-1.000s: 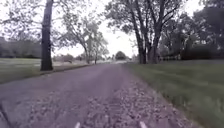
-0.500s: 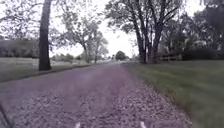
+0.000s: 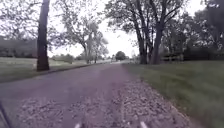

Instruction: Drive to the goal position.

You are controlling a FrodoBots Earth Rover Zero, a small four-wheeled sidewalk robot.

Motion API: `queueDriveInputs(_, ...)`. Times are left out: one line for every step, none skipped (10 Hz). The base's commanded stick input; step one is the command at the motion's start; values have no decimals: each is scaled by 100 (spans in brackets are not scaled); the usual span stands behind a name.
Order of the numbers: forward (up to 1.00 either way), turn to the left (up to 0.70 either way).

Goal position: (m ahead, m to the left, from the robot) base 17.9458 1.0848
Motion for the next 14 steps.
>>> queueDriveInputs(70, 0)
queueDriveInputs(70, 0)
queueDriveInputs(70, 0)
queueDriveInputs(70, 0)
queueDriveInputs(70, 0)
queueDriveInputs(70, 0)
queueDriveInputs(70, 0)
queueDriveInputs(70, 0)
queueDriveInputs(70, 0)
queueDriveInputs(70, 0)
queueDriveInputs(70, 0)
queueDriveInputs(70, 0)
queueDriveInputs(70, 0)
queueDriveInputs(70, 0)
